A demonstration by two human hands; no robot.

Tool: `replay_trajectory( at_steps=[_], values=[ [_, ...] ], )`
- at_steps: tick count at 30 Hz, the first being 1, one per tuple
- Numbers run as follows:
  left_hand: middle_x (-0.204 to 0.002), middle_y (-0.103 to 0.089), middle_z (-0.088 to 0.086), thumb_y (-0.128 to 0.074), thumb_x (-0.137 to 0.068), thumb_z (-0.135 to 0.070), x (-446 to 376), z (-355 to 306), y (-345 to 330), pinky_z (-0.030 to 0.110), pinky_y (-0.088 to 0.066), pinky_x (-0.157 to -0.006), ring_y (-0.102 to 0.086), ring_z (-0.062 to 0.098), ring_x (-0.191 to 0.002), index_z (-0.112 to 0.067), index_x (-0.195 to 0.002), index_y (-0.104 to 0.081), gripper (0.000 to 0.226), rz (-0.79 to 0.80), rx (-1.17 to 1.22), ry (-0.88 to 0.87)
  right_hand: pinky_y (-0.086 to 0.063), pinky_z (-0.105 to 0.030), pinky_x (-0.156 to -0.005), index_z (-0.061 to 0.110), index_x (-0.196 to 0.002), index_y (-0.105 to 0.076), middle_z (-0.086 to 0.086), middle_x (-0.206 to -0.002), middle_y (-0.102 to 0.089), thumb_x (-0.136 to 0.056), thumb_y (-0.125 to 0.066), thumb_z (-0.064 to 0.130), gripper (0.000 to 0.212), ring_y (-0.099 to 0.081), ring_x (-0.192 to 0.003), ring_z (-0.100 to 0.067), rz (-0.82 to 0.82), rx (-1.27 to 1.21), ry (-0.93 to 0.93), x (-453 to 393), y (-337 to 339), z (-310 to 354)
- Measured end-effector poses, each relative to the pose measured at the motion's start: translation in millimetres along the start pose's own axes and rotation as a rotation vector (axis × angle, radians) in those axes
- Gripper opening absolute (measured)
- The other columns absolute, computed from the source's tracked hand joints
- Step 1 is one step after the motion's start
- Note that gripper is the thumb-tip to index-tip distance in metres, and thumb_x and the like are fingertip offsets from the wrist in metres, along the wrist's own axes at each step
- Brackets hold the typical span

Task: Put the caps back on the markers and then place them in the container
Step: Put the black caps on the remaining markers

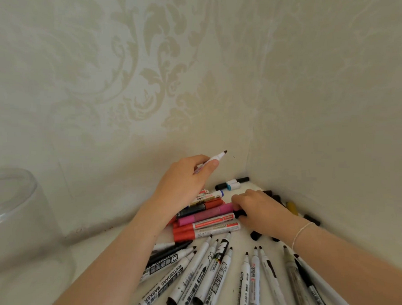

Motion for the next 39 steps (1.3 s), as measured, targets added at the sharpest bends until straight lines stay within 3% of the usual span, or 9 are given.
replay_trajectory(
  at_steps=[3,7,10,12,17,22,29,39],
  values=[
    [-0.059,-0.059,-0.005,-0.043,-0.095,-0.053,1.1,2.3,-1.0,0.026,-0.038,-0.056,-0.049,0.006,-0.049,-0.036,-0.107,-0.067,0.032,0.012,0.013,0.01,-0.035,-0.025,-0.077,0.021,-0.115,-0.06,-0.002,-0.107,-0.058,-0.094,-0.051,0.021,0.023,-0.051,-0.098,-0.018,-0.045,-0.118,0.007,0.2,2.3,-8.0],
    [-0.061,-0.06,-0.004,-0.042,-0.096,-0.053,0.4,4.6,0.9,0.026,-0.037,-0.055,-0.048,0.004,-0.047,-0.036,-0.108,-0.067,0.032,0.012,0.028,0.025,-0.049,-0.014,-0.079,0.014,-0.106,-0.07,-0.008,-0.096,-0.066,-0.092,-0.057,0.007,0.021,-0.065,-0.091,-0.019,-0.221,-1.016,-0.25,12.4,29.8,-44.8],
    [-0.061,-0.061,-0.003,-0.042,-0.096,-0.052,0.8,2.1,-1.3,0.024,-0.036,-0.053,-0.046,0.0,-0.041,-0.036,-0.107,-0.067,0.032,0.027,0.05,0.028,-0.056,-0.03,-0.086,0.008,-0.108,-0.068,-0.018,-0.103,-0.069,-0.092,-0.054,0.003,0.022,-0.069,-0.096,-0.028,-0.159,-1.697,-0.266,21.2,42.3,-45.2],
    [-0.06,-0.06,-0.002,-0.043,-0.096,-0.05,2.1,-0.2,-3.8,0.023,-0.034,-0.051,-0.043,-0.001,-0.037,-0.036,-0.106,-0.067,0.03,0.045,0.087,0.034,-0.057,-0.034,-0.086,0.006,-0.111,-0.066,-0.018,-0.103,-0.069,-0.088,-0.056,0.004,0.026,-0.069,-0.098,-0.03,-0.12,-1.915,-0.258,24.0,47.5,-41.7],
    [-0.057,-0.058,-0.003,-0.043,-0.097,-0.047,3.7,-3.6,-5.2,0.019,-0.031,-0.047,-0.039,0.0,-0.034,-0.033,-0.106,-0.068,0.029,0.063,0.154,0.037,-0.059,-0.034,-0.079,0.002,-0.112,-0.064,-0.02,-0.107,-0.07,-0.082,-0.059,0.005,0.03,-0.07,-0.095,-0.029,-0.138,-2.048,-0.296,28.9,48.8,-40.5],
    [-0.054,-0.056,-0.006,-0.044,-0.096,-0.048,5.1,-4.5,-11.1,0.016,-0.029,-0.046,-0.038,-0.001,-0.034,-0.032,-0.106,-0.068,0.03,0.096,0.184,0.027,-0.06,-0.032,-0.074,0.004,-0.107,-0.066,-0.017,-0.106,-0.071,-0.078,-0.062,0.008,0.029,-0.071,-0.095,-0.029,-0.141,-1.986,-0.304,32.5,48.2,-40.5],
    [-0.057,-0.058,-0.006,-0.047,-0.096,-0.046,9.9,-13.6,-22.7,0.012,-0.035,-0.047,-0.046,-0.002,-0.038,-0.032,-0.105,-0.068,0.026,0.174,0.177,-0.037,-0.058,-0.035,-0.081,0.003,-0.092,-0.058,-0.021,-0.098,-0.072,-0.086,-0.057,-0.005,0.01,-0.07,-0.095,-0.032,-0.505,-2.122,-0.326,31.6,54.8,-54.8],
    [-0.058,-0.061,-0.003,-0.046,-0.095,-0.049,8.6,-13.5,-27.0,0.011,-0.035,-0.048,-0.048,-0.002,-0.044,-0.036,-0.102,-0.068,0.026,0.168,0.117,-0.075,-0.059,-0.032,-0.078,0.006,-0.083,-0.06,-0.021,-0.098,-0.072,-0.084,-0.06,-0.007,0.013,-0.071,-0.091,-0.03,-0.462,-1.971,-0.32,24.3,54.5,-35.0]
  ],
)
Point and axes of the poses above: each hand's wrist, its own x-axis away from the middle knuckle, its own y-axis out of the back of the hand, z = x × y, the point moved 7 cm from there along -x, towards the middle knuckle
